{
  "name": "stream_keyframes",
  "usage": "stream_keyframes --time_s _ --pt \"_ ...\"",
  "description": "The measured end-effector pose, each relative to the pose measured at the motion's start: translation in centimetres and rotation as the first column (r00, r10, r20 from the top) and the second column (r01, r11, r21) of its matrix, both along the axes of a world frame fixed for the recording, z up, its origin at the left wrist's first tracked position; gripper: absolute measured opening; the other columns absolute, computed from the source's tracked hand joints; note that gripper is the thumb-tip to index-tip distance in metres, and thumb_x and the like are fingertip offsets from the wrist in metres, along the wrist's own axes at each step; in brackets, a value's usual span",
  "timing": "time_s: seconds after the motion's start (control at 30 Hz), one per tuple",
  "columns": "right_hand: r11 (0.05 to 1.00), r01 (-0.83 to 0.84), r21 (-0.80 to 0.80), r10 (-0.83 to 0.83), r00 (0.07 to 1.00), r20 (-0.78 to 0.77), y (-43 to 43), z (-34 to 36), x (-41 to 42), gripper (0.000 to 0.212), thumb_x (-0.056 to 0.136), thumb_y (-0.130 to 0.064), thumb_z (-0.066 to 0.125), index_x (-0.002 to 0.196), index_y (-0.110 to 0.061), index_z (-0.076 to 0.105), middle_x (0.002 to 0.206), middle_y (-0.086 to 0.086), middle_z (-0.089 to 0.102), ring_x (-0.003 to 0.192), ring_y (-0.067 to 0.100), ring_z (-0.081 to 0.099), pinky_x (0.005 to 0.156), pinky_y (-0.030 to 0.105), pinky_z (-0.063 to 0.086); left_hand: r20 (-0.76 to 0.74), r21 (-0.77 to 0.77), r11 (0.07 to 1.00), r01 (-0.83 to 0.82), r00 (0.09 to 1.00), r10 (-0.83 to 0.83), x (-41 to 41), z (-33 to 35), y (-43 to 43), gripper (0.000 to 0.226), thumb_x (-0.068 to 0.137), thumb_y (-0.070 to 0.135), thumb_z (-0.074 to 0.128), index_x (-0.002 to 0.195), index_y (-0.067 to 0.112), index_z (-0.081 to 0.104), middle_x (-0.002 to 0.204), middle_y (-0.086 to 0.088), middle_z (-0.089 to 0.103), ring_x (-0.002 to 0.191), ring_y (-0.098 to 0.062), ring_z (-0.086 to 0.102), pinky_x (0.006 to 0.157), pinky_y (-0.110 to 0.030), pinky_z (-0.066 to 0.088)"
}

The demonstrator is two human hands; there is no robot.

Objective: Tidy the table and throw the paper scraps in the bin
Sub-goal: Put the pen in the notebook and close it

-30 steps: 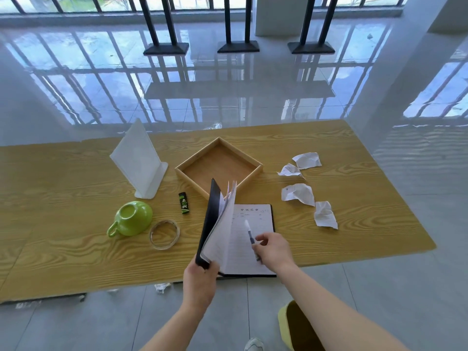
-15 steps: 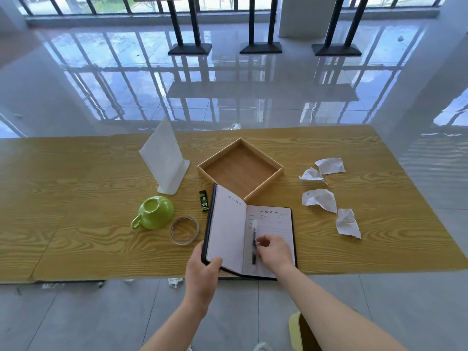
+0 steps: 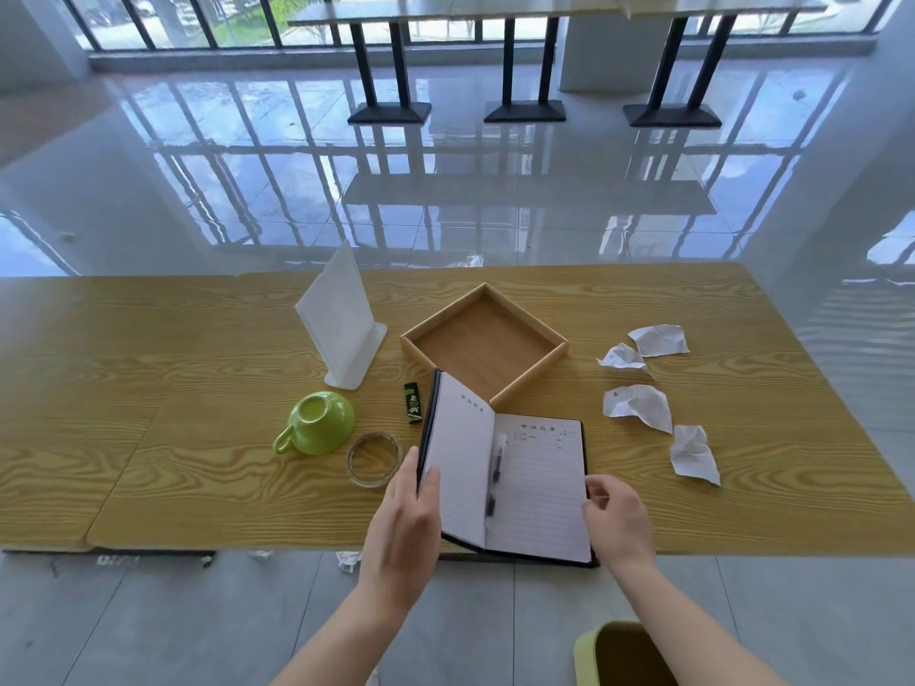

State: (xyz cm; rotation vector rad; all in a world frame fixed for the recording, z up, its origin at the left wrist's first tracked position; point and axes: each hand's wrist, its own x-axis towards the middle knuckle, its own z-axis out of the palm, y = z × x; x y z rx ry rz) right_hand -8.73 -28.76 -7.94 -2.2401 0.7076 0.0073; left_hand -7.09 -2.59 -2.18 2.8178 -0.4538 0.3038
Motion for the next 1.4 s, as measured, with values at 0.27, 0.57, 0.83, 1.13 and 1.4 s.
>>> stream_keyframes --time_s 0.27,0.57,0.83,1.13,1.4 --pt "0.999 0.037 -0.015 -0.038 0.991 -0.126 -0.8 -0.7 -0.3 0.043 0.089 -0.019 0.064 0.131 -0.014 0.057 0.120 0.007 0.060 0.105 0.021 0.056 0.086 0.036 0.049 -0.027 0.143 0.986 0.084 0.996 -0.081 -0.3 0.2 -0.6 0.068 0.049 -0.024 0.075 0.114 -0.009 0.064 0.126 -0.037 0.055 0.117 -0.045 0.057 0.095 -0.042 0.050" --pt "0.995 0.048 0.085 -0.037 0.990 -0.133 -0.2 -0.5 0.3 0.034 0.093 -0.014 0.053 0.126 -0.015 0.061 0.121 0.005 0.060 0.102 0.018 0.053 0.088 0.035 0.048 -0.203 -0.495 0.860 -0.124 0.979 0.024 0.6 2.3 -2.3 0.067 0.077 -0.013 0.056 0.139 0.011 0.051 0.135 0.003 0.058 0.124 -0.012 0.053 0.101 -0.032 0.048" --pt "0.906 0.230 0.356 -0.186 0.971 -0.152 -0.9 0.0 0.3 0.031 0.095 -0.015 0.049 0.123 -0.017 0.063 0.113 -0.002 0.064 0.104 0.018 0.059 0.093 0.045 0.053 -0.225 -0.498 0.867 0.014 0.964 -0.145 0.0 2.9 -7.6 0.060 0.074 -0.001 0.065 0.130 0.019 0.059 0.119 0.008 0.066 0.105 -0.006 0.061 0.087 -0.027 0.054" --pt "0.836 0.257 0.484 -0.203 0.966 -0.161 -1.6 0.4 0.2 0.027 0.096 -0.013 0.050 0.118 -0.013 0.065 0.108 0.004 0.066 0.105 0.022 0.060 0.096 0.047 0.052 -0.242 -0.317 0.928 0.195 0.930 -0.277 -0.6 0.9 -12.9 0.036 0.075 0.003 0.055 0.107 0.015 0.066 0.115 0.007 0.065 0.102 -0.017 0.056 0.080 -0.021 0.043" --pt "0.768 0.250 0.589 -0.199 0.968 -0.152 -2.3 0.3 0.4 0.024 0.097 -0.011 0.046 0.093 0.004 0.065 0.083 0.014 0.060 0.078 0.027 0.055 0.079 0.049 0.053 -0.261 -0.137 0.951 0.276 0.917 -0.303 -1.2 -1.9 -15.9 0.014 0.081 0.009 0.054 0.091 0.016 0.060 0.102 0.001 0.060 0.078 -0.014 0.036 0.066 -0.023 0.032"
